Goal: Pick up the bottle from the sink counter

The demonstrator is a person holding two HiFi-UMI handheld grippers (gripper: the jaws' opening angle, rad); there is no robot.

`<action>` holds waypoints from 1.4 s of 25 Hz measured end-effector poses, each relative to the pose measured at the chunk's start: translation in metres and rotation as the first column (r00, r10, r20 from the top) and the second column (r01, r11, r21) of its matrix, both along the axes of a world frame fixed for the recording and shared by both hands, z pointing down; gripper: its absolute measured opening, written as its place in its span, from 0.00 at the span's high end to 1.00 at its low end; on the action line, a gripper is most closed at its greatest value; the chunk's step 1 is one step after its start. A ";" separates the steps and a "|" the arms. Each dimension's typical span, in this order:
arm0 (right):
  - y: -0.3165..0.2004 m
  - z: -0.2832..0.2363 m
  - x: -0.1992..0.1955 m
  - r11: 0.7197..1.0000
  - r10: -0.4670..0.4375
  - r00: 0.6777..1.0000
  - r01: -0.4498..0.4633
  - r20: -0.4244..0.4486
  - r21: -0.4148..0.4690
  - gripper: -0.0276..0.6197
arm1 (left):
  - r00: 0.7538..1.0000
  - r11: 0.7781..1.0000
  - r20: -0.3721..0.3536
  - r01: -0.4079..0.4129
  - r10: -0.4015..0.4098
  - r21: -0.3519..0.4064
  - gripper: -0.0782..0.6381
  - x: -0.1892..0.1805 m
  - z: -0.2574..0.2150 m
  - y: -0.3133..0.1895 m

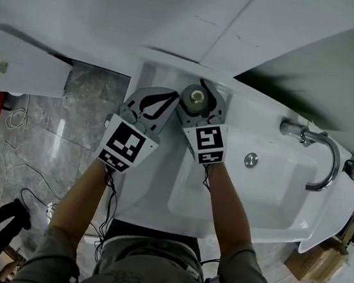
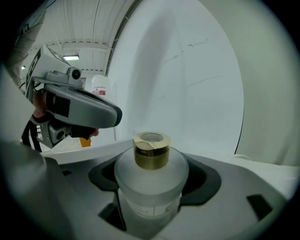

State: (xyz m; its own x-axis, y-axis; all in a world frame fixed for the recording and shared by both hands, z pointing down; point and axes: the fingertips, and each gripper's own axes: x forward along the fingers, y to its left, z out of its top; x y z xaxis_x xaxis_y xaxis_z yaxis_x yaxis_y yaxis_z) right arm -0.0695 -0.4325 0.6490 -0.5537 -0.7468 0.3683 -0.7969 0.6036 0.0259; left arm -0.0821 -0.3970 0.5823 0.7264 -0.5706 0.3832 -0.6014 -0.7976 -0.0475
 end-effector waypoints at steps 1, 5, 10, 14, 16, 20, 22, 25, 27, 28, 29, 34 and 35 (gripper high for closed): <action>0.000 0.000 0.000 1.000 -0.007 1.000 0.007 0.000 -0.001 0.44 | 1.000 1.000 0.004 -0.018 0.018 0.007 0.87 0.002 0.001 0.001; 0.002 -0.001 -0.004 0.999 -0.044 0.999 0.044 -0.003 0.000 0.44 | 0.995 0.993 0.015 -0.097 0.097 0.060 0.86 0.013 -0.002 0.005; 0.011 -0.001 -0.010 0.994 -0.105 0.994 0.105 -0.004 0.005 0.44 | 0.984 0.983 0.005 -0.180 0.180 0.038 0.79 0.027 -0.002 0.011; 0.017 -0.001 -0.017 0.988 -0.154 0.988 0.155 -0.005 0.007 0.44 | 0.972 0.972 0.002 -0.233 0.233 -0.002 0.64 0.035 0.002 0.015; 0.022 -0.001 -0.021 0.983 -0.184 0.983 0.184 -0.007 0.007 0.44 | 0.972 0.973 0.031 -0.231 0.231 0.008 0.62 0.036 0.006 0.014; 0.030 -0.002 -0.027 0.972 -0.233 0.972 0.233 -0.010 0.009 0.44 | 0.971 0.974 0.075 -0.228 0.227 -0.001 0.62 0.036 0.018 0.012; 0.033 -0.002 -0.029 0.966 -0.260 0.966 0.260 -0.011 0.009 0.44 | 0.969 0.972 0.077 -0.233 0.233 -0.004 0.62 0.038 0.021 0.013; 0.036 -0.002 -0.032 0.957 -0.290 0.957 0.290 -0.008 0.007 0.44 | 0.970 0.972 0.047 -0.236 0.237 -0.018 0.62 0.041 0.024 0.015; 0.036 -0.001 -0.032 0.956 -0.294 0.956 0.294 -0.004 0.006 0.44 | 0.973 0.972 0.007 -0.232 0.232 -0.025 0.64 0.042 0.024 0.016; 0.036 -0.001 -0.032 0.956 -0.294 0.956 0.294 -0.003 0.006 0.44 | 0.974 0.974 -0.006 -0.225 0.225 -0.022 0.64 0.042 0.024 0.016; 0.036 -0.001 -0.032 0.956 -0.293 0.956 0.293 -0.003 0.008 0.44 | 0.976 0.976 -0.014 -0.218 0.218 -0.017 0.65 0.042 0.023 0.016; 0.038 -0.002 -0.032 0.959 -0.283 0.959 0.284 -0.009 0.021 0.44 | 0.979 0.979 -0.022 -0.203 0.203 0.009 0.68 0.041 0.022 0.020; 0.039 -0.001 -0.033 0.958 -0.284 0.959 0.285 -0.012 0.019 0.44 | 0.979 0.979 -0.019 -0.202 0.202 0.009 0.68 0.041 0.023 0.021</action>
